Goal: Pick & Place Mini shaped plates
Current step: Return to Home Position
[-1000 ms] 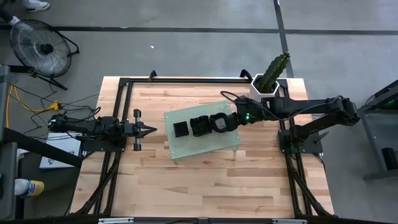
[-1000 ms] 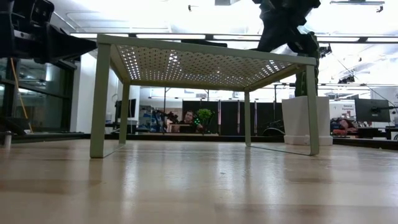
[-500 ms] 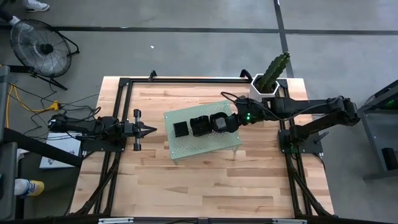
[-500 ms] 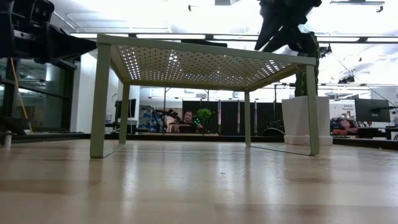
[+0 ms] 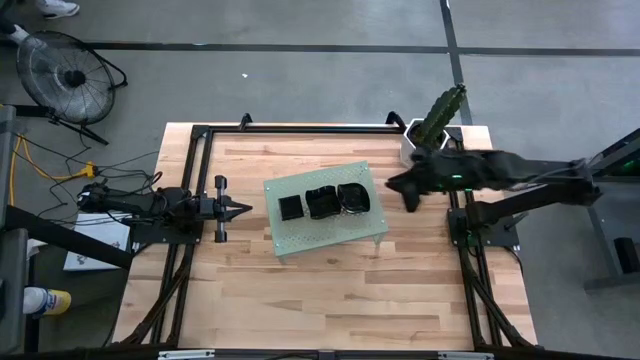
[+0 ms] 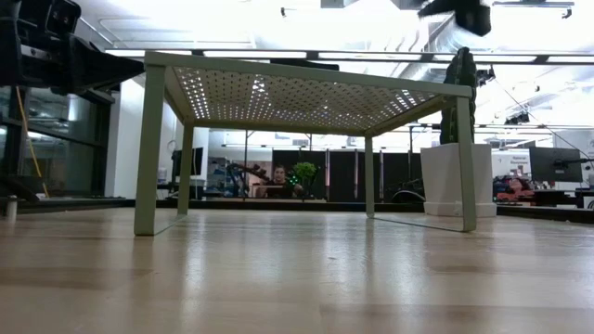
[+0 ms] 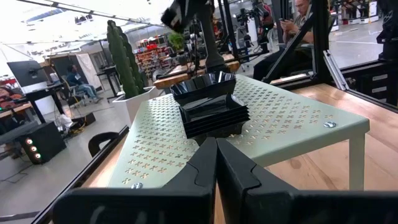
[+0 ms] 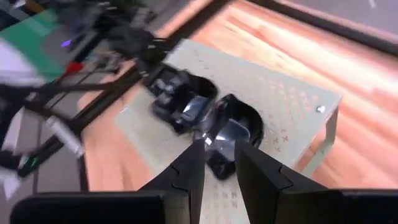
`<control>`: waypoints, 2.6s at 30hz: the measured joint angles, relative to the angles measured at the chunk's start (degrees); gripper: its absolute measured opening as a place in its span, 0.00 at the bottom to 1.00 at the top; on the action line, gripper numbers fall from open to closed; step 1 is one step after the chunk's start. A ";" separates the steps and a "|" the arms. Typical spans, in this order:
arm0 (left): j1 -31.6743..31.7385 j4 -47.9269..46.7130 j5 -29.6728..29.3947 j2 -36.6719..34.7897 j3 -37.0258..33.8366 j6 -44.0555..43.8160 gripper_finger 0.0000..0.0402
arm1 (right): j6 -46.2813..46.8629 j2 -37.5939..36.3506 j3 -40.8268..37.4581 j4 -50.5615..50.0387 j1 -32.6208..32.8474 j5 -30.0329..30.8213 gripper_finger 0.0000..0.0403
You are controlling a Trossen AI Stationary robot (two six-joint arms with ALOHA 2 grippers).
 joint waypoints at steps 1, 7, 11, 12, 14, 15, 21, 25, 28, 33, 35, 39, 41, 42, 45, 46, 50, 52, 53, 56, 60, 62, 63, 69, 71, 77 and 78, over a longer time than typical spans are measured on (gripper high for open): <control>0.00 0.00 0.00 -0.01 -0.01 0.00 0.00 | -2.13 -2.03 0.00 -0.88 0.99 0.15 0.21; 0.00 0.01 -0.01 0.00 0.00 0.00 0.00 | -5.40 -13.82 -8.25 1.13 14.02 20.19 0.21; 0.00 -0.01 0.01 0.00 0.00 0.00 0.00 | -5.95 -19.28 -21.63 12.05 20.47 29.19 0.21; -0.01 -0.01 0.01 0.00 0.00 0.00 0.00 | -6.65 -20.10 -25.62 16.49 21.55 29.65 0.21; 0.00 0.01 0.00 0.00 0.00 0.00 0.00 | -8.47 -20.71 -33.65 27.66 22.99 29.51 0.21; 0.00 0.00 0.01 0.00 0.00 0.00 0.00 | -9.82 -20.65 -37.60 34.49 23.51 28.95 0.21; -0.02 -0.01 0.01 0.00 0.00 0.00 0.00 | -22.22 -18.69 -56.80 78.99 24.03 17.46 0.21; 0.00 0.04 0.01 -0.02 0.00 0.00 0.00 | -26.60 -18.86 -61.65 87.38 24.06 11.84 0.21; 0.00 0.02 0.01 0.00 -0.01 0.00 0.00 | -29.36 -19.47 -61.28 85.45 23.46 11.12 0.21; 0.00 0.02 -0.14 0.00 0.00 0.00 0.00 | -33.45 -21.94 -61.94 82.56 20.25 10.99 0.21; -0.01 0.00 -0.11 0.00 0.00 0.00 0.00 | -33.48 -23.62 -61.94 76.32 18.31 11.74 0.21; 0.00 0.01 -0.01 0.00 0.00 0.00 0.00 | -30.95 -28.19 -61.94 62.74 13.85 12.93 0.21; 0.00 0.01 -0.01 0.00 -0.02 0.00 0.00 | -30.70 -30.42 -61.94 58.17 12.07 11.89 0.21; 0.00 -0.01 0.05 0.00 0.00 0.00 0.00 | -30.92 -31.64 -61.94 56.66 11.34 10.47 0.21; 0.00 0.01 0.12 0.00 0.00 0.00 0.00 | -32.09 -35.22 -61.94 53.37 9.28 5.84 0.21; 0.00 0.00 0.13 0.00 -0.01 0.00 0.00 | -32.76 -36.28 -61.94 51.99 8.72 4.55 0.21; 0.00 0.01 0.12 0.00 0.00 0.00 0.00 | -33.53 -40.40 -61.94 45.63 6.76 4.12 0.21; -0.02 -0.01 0.14 0.00 0.00 0.00 0.00 | -33.76 -42.15 -61.92 43.05 5.93 3.41 0.21; 0.00 0.01 0.14 0.00 -0.02 0.00 0.00 | -34.29 -42.57 -61.90 42.77 5.51 2.49 0.21; -0.01 0.00 0.14 0.00 0.00 0.00 0.00 | -35.08 -43.62 -61.88 42.31 4.69 0.52 0.21; 0.00 -0.01 0.14 0.00 0.00 0.00 0.00 | -35.77 -43.58 -61.88 41.83 4.12 -1.73 0.21; 0.00 0.00 0.16 0.00 -0.01 0.00 0.00 | -36.44 -43.56 -61.88 41.79 4.14 -1.82 0.21; 0.00 -0.01 0.16 0.00 0.00 0.00 0.00 | -36.43 -43.56 -61.88 41.82 4.14 -1.81 0.21; 0.00 -0.01 0.16 0.00 -0.01 0.00 0.00 | -36.43 -43.56 -61.92 42.45 4.12 -1.75 0.21; 0.00 -0.01 0.16 0.00 -0.01 0.00 0.00 | -36.48 -43.56 -61.92 42.47 4.13 -1.74 0.21; 0.00 -0.01 0.16 0.00 -0.02 0.00 0.00 | -36.45 -43.54 -61.92 42.49 4.14 -1.73 0.21; 0.00 -0.01 0.16 0.00 0.00 0.00 0.00 | -36.39 -43.54 -61.92 42.49 4.14 -1.73 0.21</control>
